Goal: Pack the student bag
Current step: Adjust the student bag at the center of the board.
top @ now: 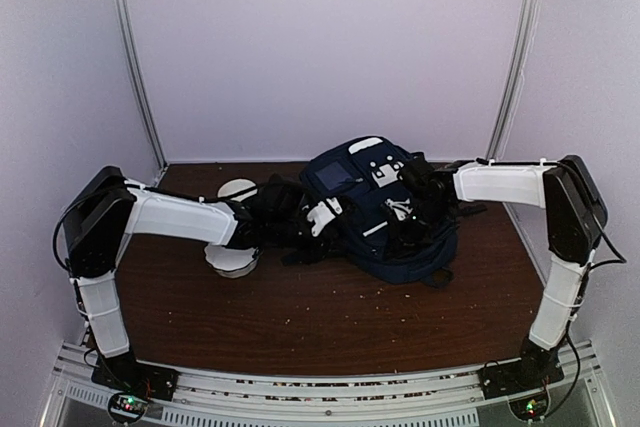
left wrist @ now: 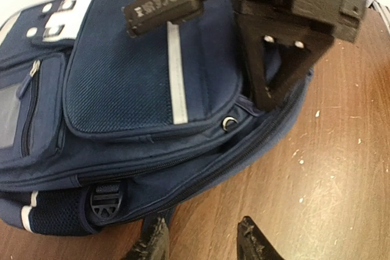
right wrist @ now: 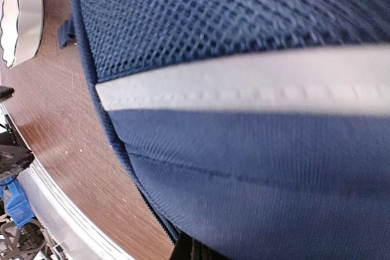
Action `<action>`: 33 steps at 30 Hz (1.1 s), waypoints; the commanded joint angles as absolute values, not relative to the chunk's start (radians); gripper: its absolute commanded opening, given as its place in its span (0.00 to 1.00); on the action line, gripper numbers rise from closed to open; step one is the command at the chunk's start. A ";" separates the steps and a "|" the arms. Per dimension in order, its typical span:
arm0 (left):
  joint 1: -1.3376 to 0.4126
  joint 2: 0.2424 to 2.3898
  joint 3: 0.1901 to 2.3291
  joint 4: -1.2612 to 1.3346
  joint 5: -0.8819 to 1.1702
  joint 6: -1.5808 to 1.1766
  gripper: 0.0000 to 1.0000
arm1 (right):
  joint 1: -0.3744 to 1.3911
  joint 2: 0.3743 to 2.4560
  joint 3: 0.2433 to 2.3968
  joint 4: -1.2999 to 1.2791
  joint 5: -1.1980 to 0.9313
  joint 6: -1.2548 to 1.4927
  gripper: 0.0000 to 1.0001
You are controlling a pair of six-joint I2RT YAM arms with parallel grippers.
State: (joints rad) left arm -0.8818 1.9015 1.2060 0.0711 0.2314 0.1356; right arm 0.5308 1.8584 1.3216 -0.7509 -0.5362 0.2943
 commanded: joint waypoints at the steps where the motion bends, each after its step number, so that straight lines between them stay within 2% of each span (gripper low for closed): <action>1: -0.911 1.892 1.250 0.155 0.221 0.216 0.40 | 0.489 1.777 1.300 -0.755 -0.464 0.189 0.00; 13: -0.972 2.052 1.450 0.200 0.213 0.359 0.44 | 0.472 1.722 1.348 -0.939 -0.443 -0.096 0.00; 21: -1.020 2.161 1.542 0.218 0.123 0.543 0.45 | 0.473 1.624 1.302 -0.921 -0.413 -0.136 0.00; 26: -1.032 2.207 1.586 0.253 0.042 0.544 0.46 | 0.473 1.614 1.273 -0.936 -0.423 -0.147 0.00; 33: -1.040 2.141 1.491 0.330 0.052 0.537 0.44 | 0.457 1.620 1.266 -0.941 -0.443 -0.148 0.00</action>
State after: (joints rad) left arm -1.0428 2.1990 1.5352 0.2157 0.0807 0.5259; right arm 0.4721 1.6455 1.2751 -0.9276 -0.4362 -0.1329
